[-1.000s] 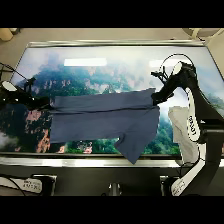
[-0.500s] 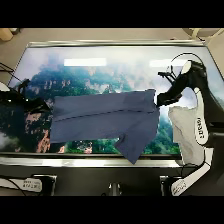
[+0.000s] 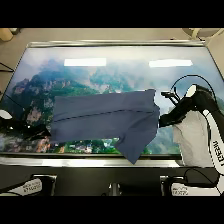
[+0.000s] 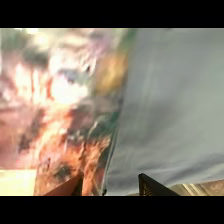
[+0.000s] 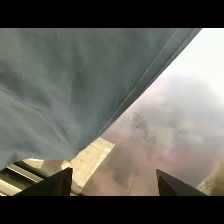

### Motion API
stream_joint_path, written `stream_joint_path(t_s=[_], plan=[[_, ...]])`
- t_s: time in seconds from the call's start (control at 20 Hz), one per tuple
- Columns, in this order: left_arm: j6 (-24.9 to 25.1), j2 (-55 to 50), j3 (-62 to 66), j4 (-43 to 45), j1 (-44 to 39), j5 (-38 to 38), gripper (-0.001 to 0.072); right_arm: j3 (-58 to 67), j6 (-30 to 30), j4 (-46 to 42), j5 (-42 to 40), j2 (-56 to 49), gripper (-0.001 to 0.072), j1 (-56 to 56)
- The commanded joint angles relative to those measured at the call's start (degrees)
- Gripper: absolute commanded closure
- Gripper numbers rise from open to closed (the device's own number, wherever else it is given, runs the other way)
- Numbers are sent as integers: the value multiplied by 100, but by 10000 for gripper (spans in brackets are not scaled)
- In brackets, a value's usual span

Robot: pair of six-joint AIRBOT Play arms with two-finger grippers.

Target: Fold the shirts.

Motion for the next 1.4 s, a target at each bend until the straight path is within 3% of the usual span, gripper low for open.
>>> stream_joint_path(t_s=[0.0, 0.25, 0.3, 0.4, 0.45, 0.6, 0.85, 1.0, 1.05, 1.1, 1.15, 1.35], plan=[[68, 131, -407, -20, 11, 326, 264, -356, -107, -2, -273, 188, 189, 2], [61, 74, -435, -459, -238, 549, 275, -511, -105, 354, -317, 236, 186, 11], [0, 52, -472, -496, -339, 627, 348, -758, -131, 581, -437, 358, 178, 9], [-44, 11, -525, -492, -459, 719, 606, -1408, -127, 791, -890, 719, 170, 9], [-42, 11, -522, -492, -474, 730, 677, -1694, -127, 848, -1034, 866, 170, 9], [-39, 26, -511, -492, -474, 730, 678, -2365, -358, 1617, -1342, 1060, 170, 9], [-42, 44, -511, -494, -474, 695, 679, -2922, -282, 2072, -1869, 1058, 205, 9], [-42, 57, -511, -496, -474, 706, 678, -3091, -273, 2365, -1921, 1058, 405, 9], [-42, 68, -503, -496, -474, 710, 678, -3099, -264, 2393, -1849, 1058, 501, 9], [-42, 79, -501, -496, -472, 710, 678, -3099, -251, 2393, -1740, 1060, 665, 9], [-42, 85, -501, -496, -472, 710, 678, -3097, -269, 2382, -1683, 1060, 695, 9], [-37, 380, -348, -494, -472, 708, 679, -2695, -520, 2138, -1663, 1375, 697, 7]])
